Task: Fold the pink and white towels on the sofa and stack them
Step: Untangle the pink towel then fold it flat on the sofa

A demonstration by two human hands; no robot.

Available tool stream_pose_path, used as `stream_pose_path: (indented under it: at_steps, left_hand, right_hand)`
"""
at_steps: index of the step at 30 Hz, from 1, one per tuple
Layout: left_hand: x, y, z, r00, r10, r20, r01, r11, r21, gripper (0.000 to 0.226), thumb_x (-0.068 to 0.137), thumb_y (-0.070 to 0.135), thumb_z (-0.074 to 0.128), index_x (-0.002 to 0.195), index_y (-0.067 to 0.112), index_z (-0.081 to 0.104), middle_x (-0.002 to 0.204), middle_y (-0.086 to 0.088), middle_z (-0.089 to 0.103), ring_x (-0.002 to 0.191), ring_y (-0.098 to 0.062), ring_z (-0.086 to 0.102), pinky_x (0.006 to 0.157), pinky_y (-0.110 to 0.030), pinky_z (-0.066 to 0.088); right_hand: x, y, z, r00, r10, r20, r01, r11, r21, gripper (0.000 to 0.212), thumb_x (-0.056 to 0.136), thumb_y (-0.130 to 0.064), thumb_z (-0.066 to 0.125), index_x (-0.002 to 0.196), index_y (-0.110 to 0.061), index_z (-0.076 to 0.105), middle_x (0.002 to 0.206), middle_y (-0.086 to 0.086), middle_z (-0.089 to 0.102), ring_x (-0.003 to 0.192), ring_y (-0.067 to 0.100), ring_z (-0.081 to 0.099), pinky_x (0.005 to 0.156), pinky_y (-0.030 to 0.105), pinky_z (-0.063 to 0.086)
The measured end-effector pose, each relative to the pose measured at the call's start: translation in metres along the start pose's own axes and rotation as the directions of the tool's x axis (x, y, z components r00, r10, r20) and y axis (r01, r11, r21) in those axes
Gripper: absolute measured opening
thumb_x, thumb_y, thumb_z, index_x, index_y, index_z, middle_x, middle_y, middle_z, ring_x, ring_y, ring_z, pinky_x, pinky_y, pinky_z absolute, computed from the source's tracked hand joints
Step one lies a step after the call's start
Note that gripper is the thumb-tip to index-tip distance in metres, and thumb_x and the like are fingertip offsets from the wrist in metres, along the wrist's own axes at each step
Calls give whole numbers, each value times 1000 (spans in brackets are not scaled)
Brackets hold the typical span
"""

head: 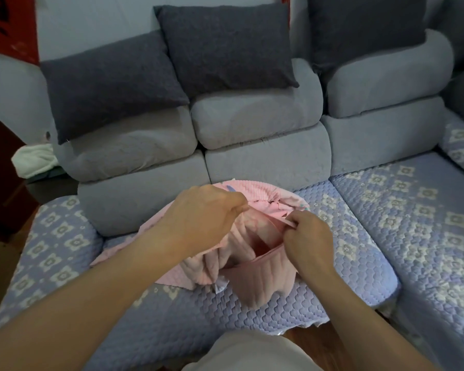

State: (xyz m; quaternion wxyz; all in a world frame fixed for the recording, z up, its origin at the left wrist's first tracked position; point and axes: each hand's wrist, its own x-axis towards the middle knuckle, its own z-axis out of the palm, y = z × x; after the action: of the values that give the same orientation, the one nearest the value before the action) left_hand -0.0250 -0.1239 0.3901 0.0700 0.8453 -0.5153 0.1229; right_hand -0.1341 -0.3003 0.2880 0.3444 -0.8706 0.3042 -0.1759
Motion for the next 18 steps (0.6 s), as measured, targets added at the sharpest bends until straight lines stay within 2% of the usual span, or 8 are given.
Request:
stream_pose_path:
  at_steps: [3,6,9,12,14,16,17,18]
  left_hand:
    - [-3,-10,-3,995,-76,-59,71,993,-90,48,97,53,31,96,28,73,79,1,74,73,-31,68,62,-40,55]
    - [-5,-27,-8,968,-188,-165,163,975,-152,37,98,48,43,98,27,74,79,1,75,73,-29,70,63,-38,55]
    - [-11,-56,-11,914,-330,-238,282,935,-213,32,97,44,50,102,25,75,84,-1,77,76,-29,70,69,-39,57]
    - [-23,-89,-8,860,-432,-272,383,898,-215,29,97,39,55,104,20,76,92,-5,78,83,-31,72,74,-41,57]
    - [-31,-104,1,863,-453,-226,411,887,-209,32,96,44,53,105,23,76,92,-4,78,83,-31,71,73,-42,57]
    - [-37,-110,14,877,-444,-182,415,893,-176,39,95,50,47,106,26,76,92,-3,78,82,-31,71,72,-42,58]
    - [-41,-113,21,884,-440,-161,419,896,-150,42,94,52,45,106,27,76,92,-4,78,82,-32,71,72,-43,58]
    - [-47,-114,26,888,-441,-134,427,896,-119,42,94,51,44,106,26,76,93,-6,78,82,-33,72,72,-43,58]
  right_hand:
    - [15,23,-1,998,49,43,-42,988,-146,15,66,2,54,63,-13,57,59,2,55,58,21,51,49,29,27]
    - [27,64,1,980,193,50,-174,949,-263,20,74,2,54,67,-16,55,65,4,55,69,30,56,58,29,34]
    - [33,111,-7,926,374,39,-347,890,-297,21,78,0,55,69,-19,59,73,8,61,73,30,58,65,30,42]
    - [37,154,-14,861,508,25,-474,820,-320,16,81,-6,56,74,-15,67,73,7,65,73,30,64,64,30,50]
    - [39,171,-12,783,617,76,-581,770,-265,18,84,-6,54,81,-13,70,74,7,64,69,27,63,57,27,48]
    - [40,178,-7,678,719,156,-712,694,-107,17,92,-7,51,97,-5,68,81,11,63,70,28,65,54,27,49]
    - [38,180,-4,609,762,221,-789,612,65,15,95,-7,51,104,-2,63,87,14,62,71,29,65,56,31,53]
    - [34,183,-4,511,799,318,-859,460,225,12,97,-6,52,107,-2,57,92,17,59,73,31,65,60,37,57]
